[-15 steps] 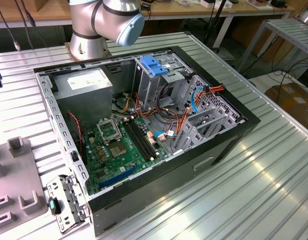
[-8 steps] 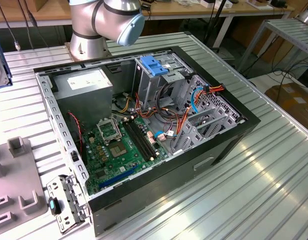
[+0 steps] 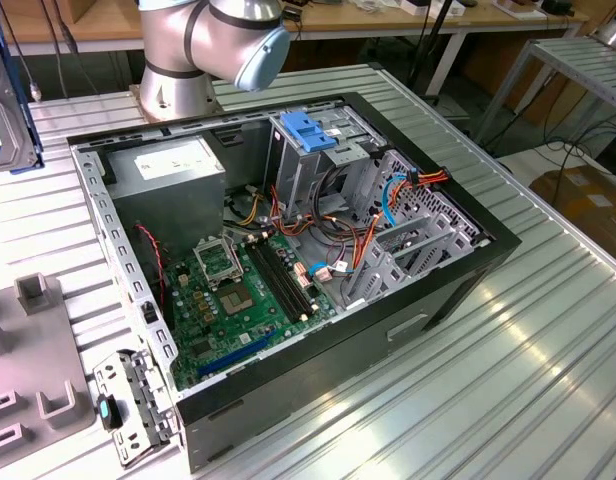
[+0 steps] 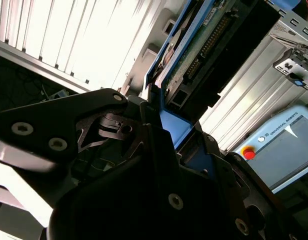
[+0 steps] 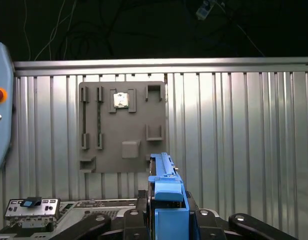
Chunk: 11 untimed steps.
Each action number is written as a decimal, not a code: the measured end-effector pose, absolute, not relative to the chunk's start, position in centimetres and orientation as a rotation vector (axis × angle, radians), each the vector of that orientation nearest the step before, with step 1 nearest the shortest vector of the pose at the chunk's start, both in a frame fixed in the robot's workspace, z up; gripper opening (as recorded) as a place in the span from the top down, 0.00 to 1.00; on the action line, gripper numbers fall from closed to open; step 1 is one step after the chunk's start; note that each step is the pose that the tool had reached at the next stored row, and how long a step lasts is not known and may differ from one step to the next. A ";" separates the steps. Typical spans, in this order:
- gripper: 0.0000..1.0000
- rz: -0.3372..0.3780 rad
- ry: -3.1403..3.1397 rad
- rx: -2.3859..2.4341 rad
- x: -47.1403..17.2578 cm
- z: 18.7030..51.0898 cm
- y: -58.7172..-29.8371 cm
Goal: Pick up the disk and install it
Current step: 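Pick up the disk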
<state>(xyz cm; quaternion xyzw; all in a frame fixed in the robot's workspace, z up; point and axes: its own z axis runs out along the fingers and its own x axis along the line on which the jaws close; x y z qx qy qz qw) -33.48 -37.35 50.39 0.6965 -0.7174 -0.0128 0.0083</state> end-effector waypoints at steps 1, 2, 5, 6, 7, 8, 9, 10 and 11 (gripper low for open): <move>0.63 -0.040 -2.242 2.177 -33.3 50.4 -37.4; 0.63 -0.040 -2.242 2.177 -33.0 50.4 -37.4; 0.63 -0.040 -2.242 2.177 -32.4 50.4 -37.4; 0.63 -0.040 -2.242 2.177 -32.2 50.4 -37.4; 0.63 -0.040 -2.242 2.177 -31.9 50.4 -37.4; 0.63 -0.040 -2.242 2.177 -31.6 50.4 -37.4; 0.63 -0.040 -2.242 2.177 -31.5 50.4 -37.4; 0.63 -0.040 -2.242 2.177 -31.3 50.4 -37.4; 0.63 -0.040 -2.242 2.177 -31.2 50.4 -37.4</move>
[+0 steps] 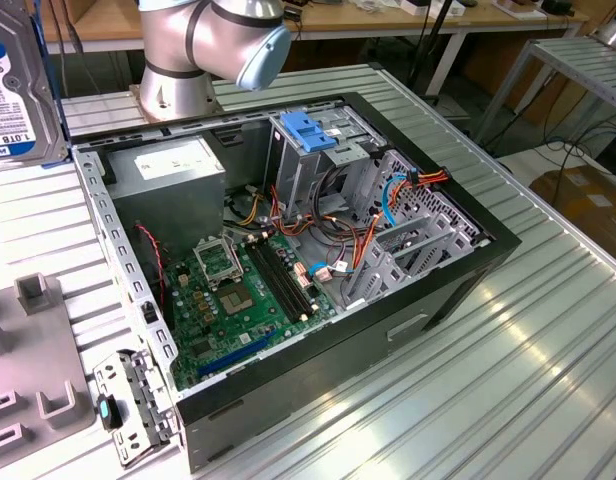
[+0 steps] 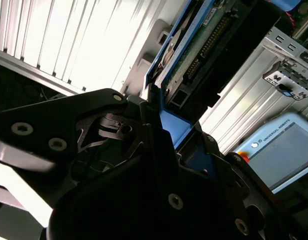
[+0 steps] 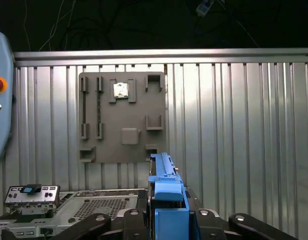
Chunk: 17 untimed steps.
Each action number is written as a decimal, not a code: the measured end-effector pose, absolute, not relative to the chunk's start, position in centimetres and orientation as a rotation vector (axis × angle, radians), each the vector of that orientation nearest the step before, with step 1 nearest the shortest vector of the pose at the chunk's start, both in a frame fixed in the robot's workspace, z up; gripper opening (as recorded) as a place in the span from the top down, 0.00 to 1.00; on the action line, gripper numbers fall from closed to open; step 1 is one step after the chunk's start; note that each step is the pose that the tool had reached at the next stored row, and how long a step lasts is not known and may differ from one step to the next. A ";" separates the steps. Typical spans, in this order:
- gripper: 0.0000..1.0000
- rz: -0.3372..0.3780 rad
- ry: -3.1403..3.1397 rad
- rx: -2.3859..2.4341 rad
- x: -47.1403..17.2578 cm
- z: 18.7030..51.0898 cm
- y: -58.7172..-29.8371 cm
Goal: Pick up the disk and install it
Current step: 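Pick up the disk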
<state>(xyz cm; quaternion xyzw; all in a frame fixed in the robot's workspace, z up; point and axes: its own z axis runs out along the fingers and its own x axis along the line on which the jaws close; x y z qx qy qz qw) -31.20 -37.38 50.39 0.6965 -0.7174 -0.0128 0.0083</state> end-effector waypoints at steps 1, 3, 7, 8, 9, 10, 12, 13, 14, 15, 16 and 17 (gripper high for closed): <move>0.63 -0.040 -2.242 2.177 -31.1 50.4 -37.4; 0.63 -0.040 -2.242 2.177 -31.0 50.4 -37.6; 0.63 -0.040 -2.242 2.177 -30.8 50.4 -38.2; 0.63 -0.040 -2.242 2.177 -30.7 50.4 -38.4; 0.63 -0.040 -2.242 2.177 -30.7 50.4 -38.7; 0.63 -0.040 -2.242 2.177 -30.6 50.4 -38.9; 0.63 -0.040 -2.242 2.177 -30.4 50.4 -39.3; 0.63 -0.040 -2.242 2.177 -30.3 50.4 -39.4; 0.63 -0.040 -2.242 2.177 -30.0 50.4 -39.5; 0.63 -0.040 -2.242 2.177 -29.8 50.4 -39.6; 0.63 -0.040 -2.242 2.177 -29.5 50.4 -39.6; 0.63 -0.040 -2.242 2.177 -29.1 50.4 -39.7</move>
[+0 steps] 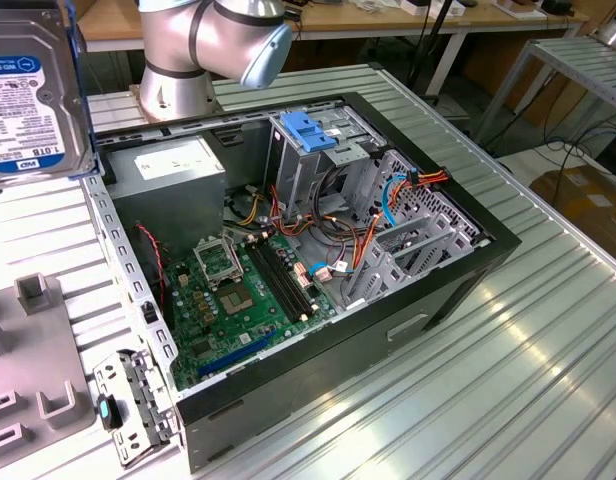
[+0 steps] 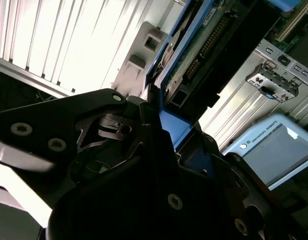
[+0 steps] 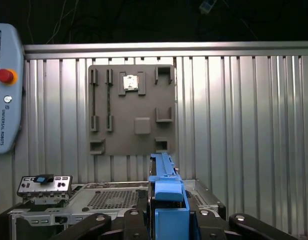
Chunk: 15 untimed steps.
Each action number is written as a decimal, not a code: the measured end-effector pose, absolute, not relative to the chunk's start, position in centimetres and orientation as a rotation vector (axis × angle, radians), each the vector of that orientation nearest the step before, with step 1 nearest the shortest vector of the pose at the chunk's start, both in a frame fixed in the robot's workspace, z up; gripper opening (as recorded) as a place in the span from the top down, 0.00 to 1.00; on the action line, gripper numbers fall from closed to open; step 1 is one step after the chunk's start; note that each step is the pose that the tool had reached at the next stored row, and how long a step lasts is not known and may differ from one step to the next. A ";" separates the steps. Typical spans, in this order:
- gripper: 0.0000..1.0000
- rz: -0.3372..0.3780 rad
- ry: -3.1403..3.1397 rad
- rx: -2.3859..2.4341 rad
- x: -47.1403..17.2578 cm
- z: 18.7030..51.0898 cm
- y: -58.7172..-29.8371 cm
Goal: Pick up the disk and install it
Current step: 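Pick up the disk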
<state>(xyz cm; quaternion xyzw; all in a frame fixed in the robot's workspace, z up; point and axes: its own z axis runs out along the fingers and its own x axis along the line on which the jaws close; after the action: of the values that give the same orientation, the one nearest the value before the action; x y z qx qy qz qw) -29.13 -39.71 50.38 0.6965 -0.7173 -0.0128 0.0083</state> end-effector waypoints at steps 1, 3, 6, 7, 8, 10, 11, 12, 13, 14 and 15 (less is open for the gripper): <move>0.63 -0.040 -2.242 2.177 -28.9 50.4 -39.7; 0.63 -0.040 -2.242 2.177 -28.1 50.4 -39.8; 0.63 -0.040 -2.242 2.177 -27.2 50.4 -39.8; 0.63 -0.040 -2.242 2.177 -26.9 50.4 -39.8; 0.63 -0.040 -2.242 2.177 -26.7 50.4 -39.8; 0.63 -0.040 -2.242 2.177 -26.1 50.4 -39.8; 0.63 -0.040 -2.242 2.177 -25.7 50.4 -39.8; 0.63 -0.040 -2.242 2.177 -25.4 50.4 -39.8; 0.63 -0.040 -2.242 2.177 -24.8 50.4 -39.8; 0.63 -0.040 -2.242 2.177 -24.4 50.4 -39.8; 0.63 -0.040 -2.242 2.177 -24.1 50.4 -39.8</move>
<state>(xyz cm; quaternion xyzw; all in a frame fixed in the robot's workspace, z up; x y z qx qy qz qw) -24.07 -39.80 50.38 0.6966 -0.7173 -0.0128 0.0083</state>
